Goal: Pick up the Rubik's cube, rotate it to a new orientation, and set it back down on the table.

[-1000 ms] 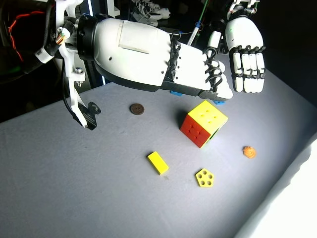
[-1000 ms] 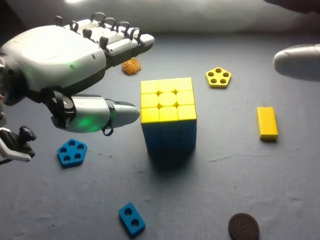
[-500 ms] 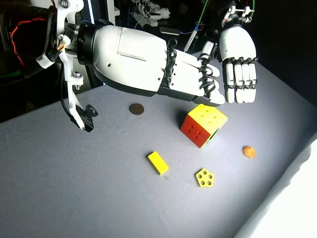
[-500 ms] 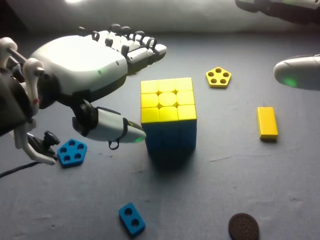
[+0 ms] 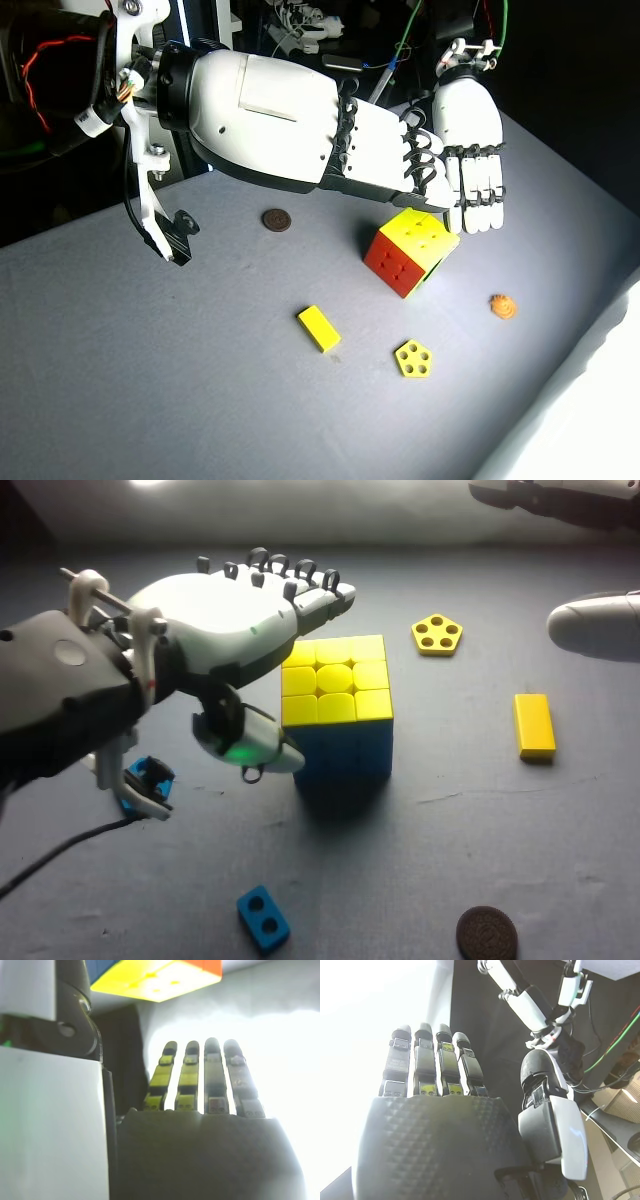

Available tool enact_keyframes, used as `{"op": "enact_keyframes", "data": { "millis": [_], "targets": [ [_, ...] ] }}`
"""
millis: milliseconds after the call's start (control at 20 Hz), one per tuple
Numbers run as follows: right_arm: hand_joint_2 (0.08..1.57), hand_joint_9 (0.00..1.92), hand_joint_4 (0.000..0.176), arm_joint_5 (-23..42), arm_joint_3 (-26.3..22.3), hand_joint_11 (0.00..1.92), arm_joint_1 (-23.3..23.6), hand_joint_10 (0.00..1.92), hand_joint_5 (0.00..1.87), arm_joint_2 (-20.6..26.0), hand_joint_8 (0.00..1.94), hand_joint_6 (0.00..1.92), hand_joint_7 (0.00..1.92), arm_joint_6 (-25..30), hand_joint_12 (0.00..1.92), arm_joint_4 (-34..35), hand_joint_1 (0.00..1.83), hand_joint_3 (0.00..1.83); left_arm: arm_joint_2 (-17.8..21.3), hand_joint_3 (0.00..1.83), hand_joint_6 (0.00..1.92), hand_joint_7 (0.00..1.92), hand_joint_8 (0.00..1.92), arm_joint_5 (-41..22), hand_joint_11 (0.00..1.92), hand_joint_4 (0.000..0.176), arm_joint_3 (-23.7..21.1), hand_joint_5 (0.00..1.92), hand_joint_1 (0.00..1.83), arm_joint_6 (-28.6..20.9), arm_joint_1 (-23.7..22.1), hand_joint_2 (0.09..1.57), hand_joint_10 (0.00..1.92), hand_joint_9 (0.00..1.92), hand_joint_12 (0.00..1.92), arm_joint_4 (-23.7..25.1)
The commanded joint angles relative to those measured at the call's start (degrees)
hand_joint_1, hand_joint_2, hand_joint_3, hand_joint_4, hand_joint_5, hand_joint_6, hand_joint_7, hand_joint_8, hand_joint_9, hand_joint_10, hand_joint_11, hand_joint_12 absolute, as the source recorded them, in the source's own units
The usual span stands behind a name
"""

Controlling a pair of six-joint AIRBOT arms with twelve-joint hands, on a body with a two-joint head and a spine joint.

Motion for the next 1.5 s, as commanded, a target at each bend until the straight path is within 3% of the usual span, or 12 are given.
{"op": "enact_keyframes", "data": {
  "millis": [0,200,350,700,1200,1300,1450],
  "targets": [
    [1.32,0.06,0.0,6.21,-0.09,0.0,0.44,0.0,0.04,0.3,0.0,0.0,0.07,0.1,0.0,1.58,0.0,0.0,-0.18,0.0,0.0,0.0,0.0,-4.66,0.01,0.0,0.27,0.0,1.0,1.08,-0.69,0.96,0.0,0.0,0.0,0.15],
    [1.33,0.04,0.0,6.21,-0.11,0.0,0.4,0.0,0.04,0.29,0.0,0.01,0.05,0.1,0.0,1.58,0.0,0.0,-2.39,0.0,0.0,0.0,0.0,-8.28,0.0,0.0,0.72,0.0,0.97,7.53,-0.73,0.97,0.0,0.0,0.0,-9.18],
    [1.34,0.02,0.0,6.2,-0.18,0.0,0.36,0.0,0.03,0.28,0.0,0.0,0.04,-0.01,0.0,1.57,0.0,0.0,-3.58,0.0,0.0,0.0,0.0,-10.52,0.0,0.0,0.99,0.0,0.98,9.92,-0.89,0.96,0.0,0.0,0.0,-12.54],
    [1.33,0.05,0.0,6.19,-0.25,0.0,0.32,0.01,0.05,0.28,0.01,0.01,0.07,-0.33,0.0,1.57,0.01,0.0,-6.28,0.0,0.0,0.0,0.0,-11.51,0.0,0.0,3.46,0.0,0.93,13.55,-1.36,0.97,0.0,0.0,0.0,-17.31],
    [1.32,0.06,0.0,6.14,-0.41,0.0,0.29,0.01,0.07,0.28,0.01,0.01,0.09,-0.78,0.01,1.54,0.0,0.0,-10.54,0.0,0.0,0.0,0.0,-12.65,0.0,0.0,6.2,0.0,0.99,14.79,-1.36,0.96,0.0,0.0,0.0,-20.62],
    [1.32,0.06,0.0,6.14,-0.48,0.03,0.2,0.01,0.07,0.28,0.01,0.01,0.1,-0.86,0.02,1.47,0.0,0.0,-11.22,0.02,0.0,0.0,0.0,-12.77,0.0,0.0,6.71,0.0,0.88,15.36,-1.04,1.0,0.0,0.0,0.0,-21.42],
    [1.32,0.05,0.0,6.14,-0.49,0.0,0.14,0.0,0.03,0.28,0.0,0.0,0.07,-0.92,0.08,1.34,0.0,0.0,-11.85,0.01,0.0,0.0,0.0,-12.84,0.0,0.0,7.55,0.0,0.87,15.36,-0.43,1.0,0.0,0.0,0.0,-21.51]
  ]
}}
